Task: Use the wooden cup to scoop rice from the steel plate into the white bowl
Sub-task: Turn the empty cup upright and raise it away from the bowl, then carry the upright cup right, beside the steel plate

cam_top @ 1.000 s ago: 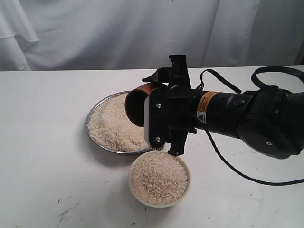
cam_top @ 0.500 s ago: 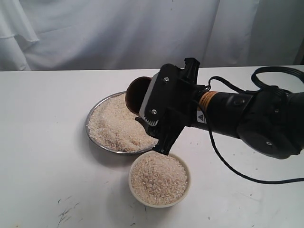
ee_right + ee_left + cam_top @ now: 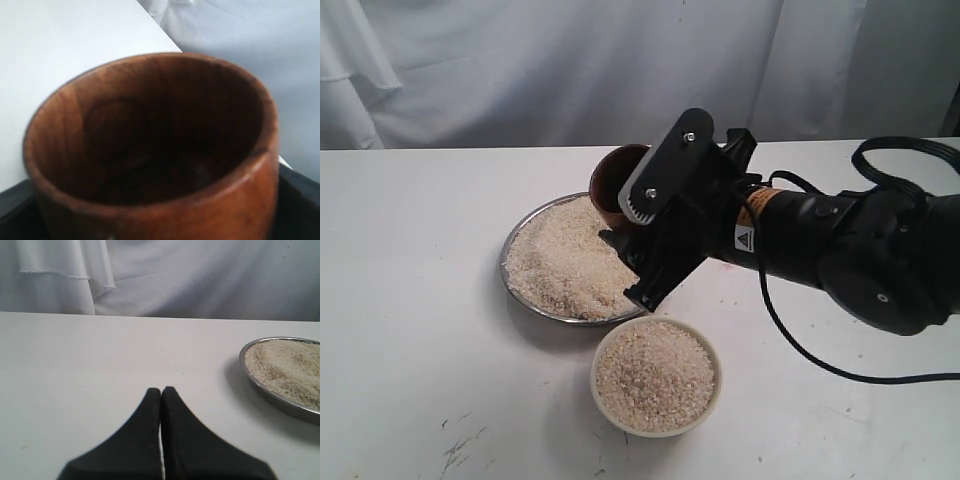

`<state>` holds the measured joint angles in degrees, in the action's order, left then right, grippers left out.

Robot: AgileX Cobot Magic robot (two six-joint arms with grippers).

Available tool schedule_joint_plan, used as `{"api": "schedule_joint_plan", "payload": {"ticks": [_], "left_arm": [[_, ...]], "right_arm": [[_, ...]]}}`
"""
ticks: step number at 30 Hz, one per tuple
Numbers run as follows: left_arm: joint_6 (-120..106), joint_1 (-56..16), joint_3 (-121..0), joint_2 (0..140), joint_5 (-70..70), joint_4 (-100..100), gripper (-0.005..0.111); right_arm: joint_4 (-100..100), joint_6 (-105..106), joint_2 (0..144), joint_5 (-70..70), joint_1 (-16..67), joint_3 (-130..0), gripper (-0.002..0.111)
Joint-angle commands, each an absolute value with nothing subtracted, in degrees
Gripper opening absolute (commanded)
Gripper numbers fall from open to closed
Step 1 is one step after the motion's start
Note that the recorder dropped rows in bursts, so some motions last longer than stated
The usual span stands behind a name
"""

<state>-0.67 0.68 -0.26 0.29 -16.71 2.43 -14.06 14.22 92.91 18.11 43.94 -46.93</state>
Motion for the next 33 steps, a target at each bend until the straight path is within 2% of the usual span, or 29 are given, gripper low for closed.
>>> {"api": "schedule_joint_plan", "payload": {"ticks": [1,23,33], "left_arm": [[-0.49,0.6,0.0,0.0,-16.34,2.48,0.0],[-0.49,0.6,0.0,0.0,-16.34,2.48,0.0],[-0.49,0.6,0.0,0.0,-16.34,2.48,0.0]], "right_arm": [[-7.76,12.23,92.28,20.64,43.95,-47.39,0.0],[4.8,12.03,92.28,18.9,42.65,-47.29,0.0],[7.24,9.39,97.8,34.52,34.23,-43.82,0.0]]}}
